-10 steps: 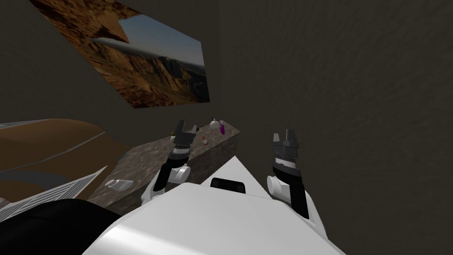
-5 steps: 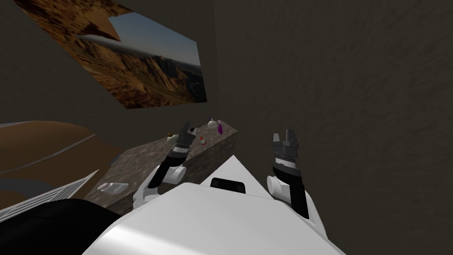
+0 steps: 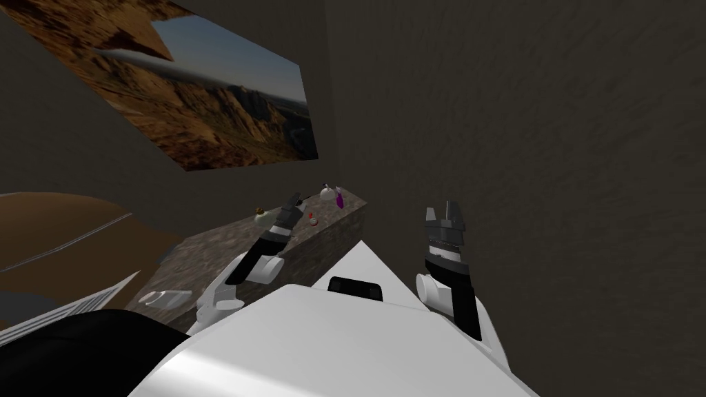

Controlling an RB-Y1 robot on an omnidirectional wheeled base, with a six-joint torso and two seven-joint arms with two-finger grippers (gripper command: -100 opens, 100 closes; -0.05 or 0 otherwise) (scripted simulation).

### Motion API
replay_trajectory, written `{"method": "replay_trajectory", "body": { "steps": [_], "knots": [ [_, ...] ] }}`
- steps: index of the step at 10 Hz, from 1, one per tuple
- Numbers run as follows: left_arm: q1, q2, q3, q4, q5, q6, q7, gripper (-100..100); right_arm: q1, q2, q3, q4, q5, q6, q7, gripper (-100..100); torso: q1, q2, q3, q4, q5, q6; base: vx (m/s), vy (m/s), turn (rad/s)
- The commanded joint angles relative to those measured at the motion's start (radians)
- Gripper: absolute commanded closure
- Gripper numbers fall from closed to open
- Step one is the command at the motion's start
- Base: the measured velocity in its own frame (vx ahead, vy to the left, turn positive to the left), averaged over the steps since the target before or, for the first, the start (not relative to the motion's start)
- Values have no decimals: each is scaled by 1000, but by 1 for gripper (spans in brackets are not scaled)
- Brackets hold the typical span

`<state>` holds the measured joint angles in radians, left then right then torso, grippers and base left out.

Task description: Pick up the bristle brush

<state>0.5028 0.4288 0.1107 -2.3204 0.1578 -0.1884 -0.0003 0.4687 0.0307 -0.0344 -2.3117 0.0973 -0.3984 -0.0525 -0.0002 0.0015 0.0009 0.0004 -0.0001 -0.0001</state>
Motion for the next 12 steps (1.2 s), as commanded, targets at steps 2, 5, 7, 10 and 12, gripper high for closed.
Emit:
{"method": "replay_trajectory", "body": {
  "steps": [2,5,7,10,12],
  "knots": [
    [5,47,21,9,13,67,-15,-100,0,0,0,0,0,0,0,0,0,-1,0,0,0,0,-11,-6,-51],
    [5,89,40,21,27,148,-28,-100,0,0,0,0,0,0,0,0,0,0,0,0,0,0,-21,-7,-87],
    [4,131,59,35,44,191,-40,-100,0,0,0,0,0,0,0,0,0,-1,0,0,0,0,-13,-2,-71],
    [1,173,76,49,62,260,-53,-100,0,0,0,0,0,0,0,0,1,-1,0,0,0,0,-12,0,-70],
    [-3,214,93,65,83,311,-65,-100,0,0,0,0,0,0,0,0,1,-1,0,0,0,0,-22,4,-109]
  ]
}}
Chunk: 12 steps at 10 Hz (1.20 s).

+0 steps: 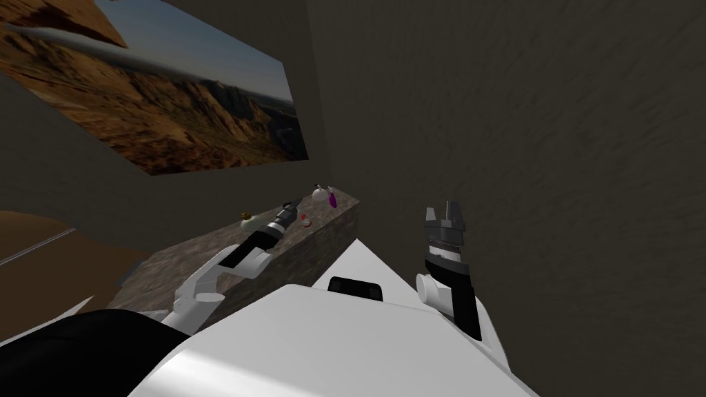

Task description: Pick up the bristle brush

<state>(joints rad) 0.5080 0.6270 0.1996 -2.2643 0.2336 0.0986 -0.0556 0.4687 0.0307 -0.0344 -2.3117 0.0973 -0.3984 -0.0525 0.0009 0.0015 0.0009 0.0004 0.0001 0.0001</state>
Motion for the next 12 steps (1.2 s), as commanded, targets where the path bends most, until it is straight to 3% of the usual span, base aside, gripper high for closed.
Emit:
{"method": "replay_trajectory", "body": {
  "steps": [1,2,3,5,6,7,8,10,11,12],
  "knots": [
    [-8,16,4,8,8,50,-9,-100,0,0,0,0,0,0,0,0,0,0,0,0,0,0,-23,7,-65],
    [-8,16,4,8,8,69,-9,-100,0,0,0,0,0,0,0,0,0,0,0,0,0,0,-7,3,9],
    [-14,57,20,25,31,101,-21,-100,0,0,0,0,0,0,0,0,0,-1,0,0,0,-1,-12,6,-154],
    [-14,57,20,25,31,139,-21,-100,0,0,0,0,0,0,0,0,0,-1,0,0,0,-1,-12,9,-41],
    [-22,97,34,44,57,180,-31,-100,0,0,0,0,0,0,0,0,0,-1,0,0,0,-1,-14,11,-141],
    [-22,97,34,44,57,209,-31,-100,0,0,0,0,0,0,0,0,0,-1,0,0,0,0,-16,16,-93],
    [-31,135,46,63,85,236,-42,-100,0,0,0,0,0,0,0,0,1,-1,0,0,0,-1,-25,25,-170],
    [-31,135,46,63,85,279,-42,-100,0,0,0,0,0,0,0,0,1,0,0,0,1,-1,-15,20,-32],
    [-41,173,57,84,116,316,-51,-100,0,0,0,0,0,0,0,0,1,-1,0,0,0,-1,-9,13,-142],
    [-41,173,57,84,116,343,-51,-100,0,0,0,0,0,0,0,0,1,-1,-1,0,0,0,-15,19,-117]
  ]
}}
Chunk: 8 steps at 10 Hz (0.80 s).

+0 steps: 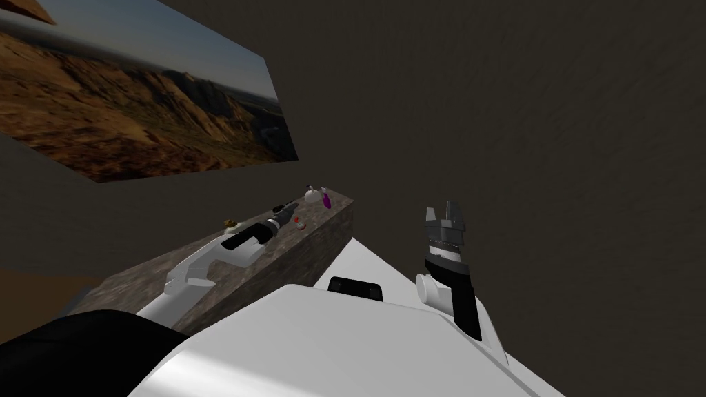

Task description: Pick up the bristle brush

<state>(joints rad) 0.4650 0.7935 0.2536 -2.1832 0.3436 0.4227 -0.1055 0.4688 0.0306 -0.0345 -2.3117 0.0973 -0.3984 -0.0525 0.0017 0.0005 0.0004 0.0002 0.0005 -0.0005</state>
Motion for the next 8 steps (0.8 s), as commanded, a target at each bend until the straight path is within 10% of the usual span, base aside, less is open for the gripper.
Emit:
{"method": "replay_trajectory", "body": {
  "steps": [1,8],
  "knots": [
    [-10,42,11,26,38,50,-10,-100,0,0,0,0,0,0,0,0,0,0,0,0,0,0,-24,29,-191],
    [-37,109,21,73,107,228,-25,-100,0,0,0,0,0,0,0,0,2,0,0,0,0,0,-14,29,-81]
  ]
}}
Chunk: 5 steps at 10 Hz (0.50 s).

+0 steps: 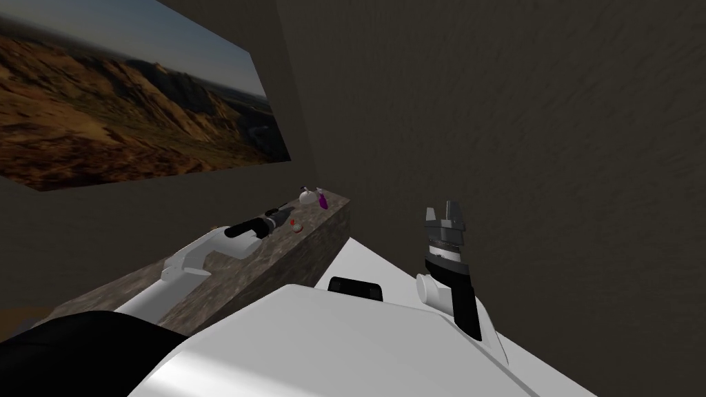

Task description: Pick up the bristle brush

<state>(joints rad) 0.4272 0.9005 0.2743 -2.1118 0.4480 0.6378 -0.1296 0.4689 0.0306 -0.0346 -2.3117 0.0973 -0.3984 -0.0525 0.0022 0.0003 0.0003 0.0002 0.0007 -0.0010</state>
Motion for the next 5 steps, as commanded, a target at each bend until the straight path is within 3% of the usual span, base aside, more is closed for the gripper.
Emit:
{"method": "replay_trajectory", "body": {
  "steps": [1,2,3,5],
  "knots": [
    [-15,33,3,27,39,50,-7,-100,0,0,0,0,0,0,0,0,0,0,0,0,0,0,-13,30,-140],
    [-15,33,3,27,39,76,-7,-100,0,0,0,0,0,0,0,0,0,0,0,0,0,1,-17,36,-115],
    [-31,61,3,53,77,100,-12,-100,0,0,0,0,0,0,0,0,1,0,0,0,0,0,-28,51,-184],
    [-31,61,3,53,77,139,-12,-100,0,0,0,0,0,0,0,0,1,1,0,0,0,0,-13,33,-31]
  ]
}}
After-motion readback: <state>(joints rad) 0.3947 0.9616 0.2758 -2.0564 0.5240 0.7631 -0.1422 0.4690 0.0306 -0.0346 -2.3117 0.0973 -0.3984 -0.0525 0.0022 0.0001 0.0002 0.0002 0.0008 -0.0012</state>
